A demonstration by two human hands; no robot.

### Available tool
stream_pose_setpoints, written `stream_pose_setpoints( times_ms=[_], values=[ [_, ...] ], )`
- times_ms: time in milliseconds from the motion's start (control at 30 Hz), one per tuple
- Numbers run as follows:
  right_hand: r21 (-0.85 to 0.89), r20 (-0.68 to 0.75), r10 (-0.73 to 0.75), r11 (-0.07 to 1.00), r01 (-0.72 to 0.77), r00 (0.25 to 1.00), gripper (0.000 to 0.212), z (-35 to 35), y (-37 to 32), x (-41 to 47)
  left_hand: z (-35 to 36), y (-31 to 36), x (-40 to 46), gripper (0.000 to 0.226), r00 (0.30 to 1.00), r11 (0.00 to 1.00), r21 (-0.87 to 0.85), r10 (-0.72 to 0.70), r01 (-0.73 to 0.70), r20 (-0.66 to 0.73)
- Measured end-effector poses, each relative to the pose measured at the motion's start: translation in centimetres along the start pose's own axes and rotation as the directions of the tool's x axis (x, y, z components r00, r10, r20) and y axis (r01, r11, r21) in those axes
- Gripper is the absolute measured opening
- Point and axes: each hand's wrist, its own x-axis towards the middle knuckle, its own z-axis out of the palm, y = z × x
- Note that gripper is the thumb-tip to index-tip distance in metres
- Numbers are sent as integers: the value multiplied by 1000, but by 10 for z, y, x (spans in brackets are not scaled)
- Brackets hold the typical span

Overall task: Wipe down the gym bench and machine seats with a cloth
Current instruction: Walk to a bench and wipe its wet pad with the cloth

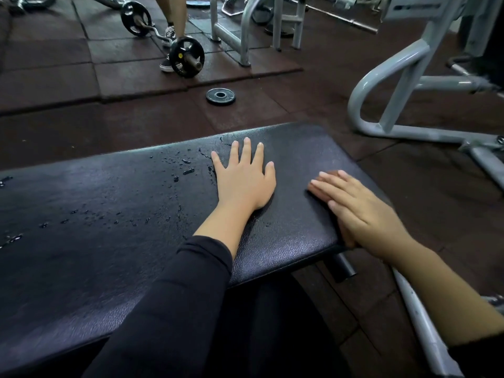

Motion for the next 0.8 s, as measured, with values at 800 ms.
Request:
stream_pose_setpoints(
  times_ms=[800],
  values=[
    [9,16,91,996,-91,996,46,-16,50,19,0,2,0,57,1000,1000,-9,-15,15,12]
  ],
)
